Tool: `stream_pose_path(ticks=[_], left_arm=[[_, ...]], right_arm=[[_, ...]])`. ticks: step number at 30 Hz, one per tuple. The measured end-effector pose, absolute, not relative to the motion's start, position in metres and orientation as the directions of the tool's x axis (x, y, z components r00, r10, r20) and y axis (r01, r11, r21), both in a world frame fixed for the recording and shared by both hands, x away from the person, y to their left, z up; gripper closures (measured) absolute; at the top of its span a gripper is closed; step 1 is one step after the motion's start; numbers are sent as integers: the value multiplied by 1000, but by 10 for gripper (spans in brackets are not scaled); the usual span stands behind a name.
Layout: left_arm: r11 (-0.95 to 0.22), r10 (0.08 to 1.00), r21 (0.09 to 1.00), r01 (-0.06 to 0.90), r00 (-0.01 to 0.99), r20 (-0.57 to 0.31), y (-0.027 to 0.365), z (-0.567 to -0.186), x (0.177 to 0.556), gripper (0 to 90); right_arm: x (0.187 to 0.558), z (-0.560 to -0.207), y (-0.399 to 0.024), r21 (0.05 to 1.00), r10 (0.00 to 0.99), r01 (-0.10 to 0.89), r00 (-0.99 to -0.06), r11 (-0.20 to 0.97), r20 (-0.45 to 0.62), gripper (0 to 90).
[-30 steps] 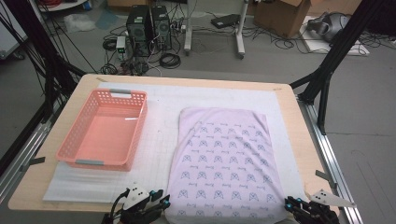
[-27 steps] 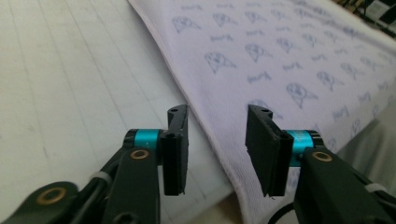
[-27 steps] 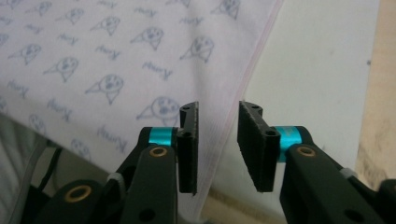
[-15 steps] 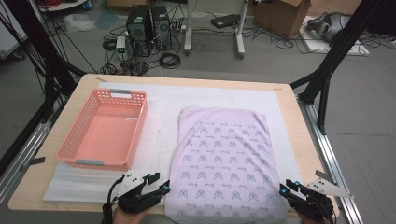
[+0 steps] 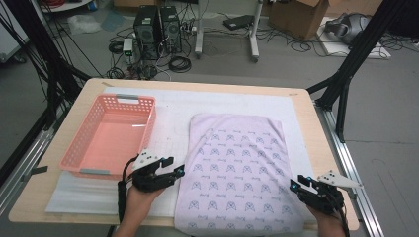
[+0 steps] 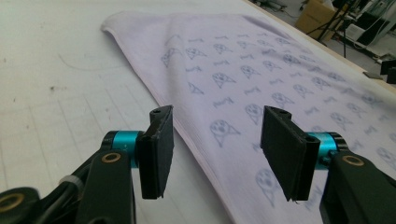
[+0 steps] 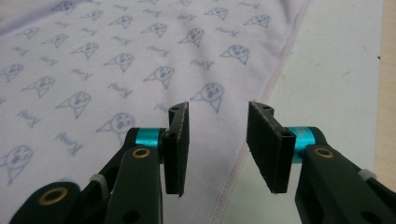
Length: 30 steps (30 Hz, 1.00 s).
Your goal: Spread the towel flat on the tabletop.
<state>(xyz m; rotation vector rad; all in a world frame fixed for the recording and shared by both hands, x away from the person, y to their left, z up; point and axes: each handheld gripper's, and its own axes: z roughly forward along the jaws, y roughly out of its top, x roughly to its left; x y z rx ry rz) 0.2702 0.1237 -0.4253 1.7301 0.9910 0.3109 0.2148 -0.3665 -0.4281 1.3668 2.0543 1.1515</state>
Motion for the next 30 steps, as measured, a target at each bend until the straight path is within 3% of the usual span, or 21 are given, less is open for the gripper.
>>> stream_pose_path(ticks=[9, 18, 30], left_arm=[[-94, 753, 870, 485, 606, -257, 108, -427, 326, 481], [-38, 791, 850, 526, 536, -296, 94, -435, 371, 525], [-68, 866, 817, 573, 441, -237, 75, -447, 422, 546]], right_arm=[[237, -430, -364, 808, 889, 561, -445, 181, 109, 583], [235, -430, -355, 806, 868, 549, -487, 221, 94, 582], [239, -431, -352, 809, 856, 542, -508, 227, 100, 581]])
